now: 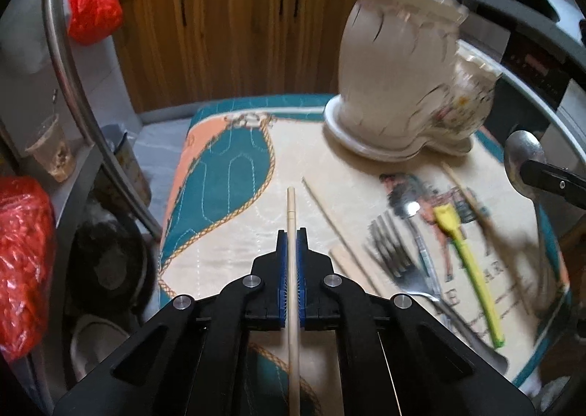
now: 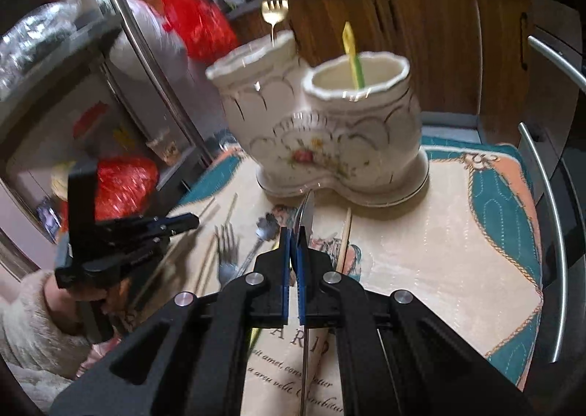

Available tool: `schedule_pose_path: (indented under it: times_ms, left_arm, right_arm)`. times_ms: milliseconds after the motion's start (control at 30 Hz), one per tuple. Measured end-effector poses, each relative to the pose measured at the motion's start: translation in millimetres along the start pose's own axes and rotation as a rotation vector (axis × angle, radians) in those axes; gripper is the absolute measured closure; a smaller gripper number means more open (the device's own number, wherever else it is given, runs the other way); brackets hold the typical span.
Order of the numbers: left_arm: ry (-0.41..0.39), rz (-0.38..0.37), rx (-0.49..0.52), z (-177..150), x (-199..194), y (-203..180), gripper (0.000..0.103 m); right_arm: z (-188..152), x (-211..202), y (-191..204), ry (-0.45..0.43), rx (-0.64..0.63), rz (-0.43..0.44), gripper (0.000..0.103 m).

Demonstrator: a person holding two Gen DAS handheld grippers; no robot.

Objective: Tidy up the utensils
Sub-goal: 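Carry the chopstick with the left tool while the right tool carries the spoon to the holder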

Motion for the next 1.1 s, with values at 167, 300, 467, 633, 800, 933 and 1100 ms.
schedule_pose_path:
  times_ms: [167,300,467,633,800,933,1100]
  left_arm:
    - [-0.103,-0.062,-0.004,8,-33,-9,0.098]
    - [-0.196,-0.139,-0.034,16,-58,-13,0.098]
    - [-0.338,-0.205,-0.001,44,-98,-29,0.098]
    - [-0.442,-0.231,0.065,98,-111,-47,0.098]
    - [-0.542,-0.254,0.075,155,-111,-53,0.098]
    - [-0.626,-0.275,0.058,194,-103,-59,0.098]
    - [-0.689,-0.302,0.040,221,-80,-67,0.098]
  right_arm:
    - [7,-28,-9,-0.089,0.041,0.015,0.100]
    - [14,-44,-11,-0.154,0.050,-0.002,0.100]
    - [36,-60,-10,-0.245,0.067,-0.019,0.100]
    - [77,-68,-14,-0.325,0.094,-0.059,0.100]
    - [118,-69,-22,-0.407,0.147,-0.070,0.100]
    - [145,-63,-26,-0.464,0.172,-0.080,0.100]
    - [165,-46,-25,-0.509,0.162,-0.131,0.100]
Point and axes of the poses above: each gripper's, at about its wrist camera, not at the fingertips, and x roughly the way its jaws point, y to its left, z to its top, the point moved 2 cm from there along x, roughly the way its jaws point, and after that the axes turned 11 degrees about -z, right-handed, at the moved point
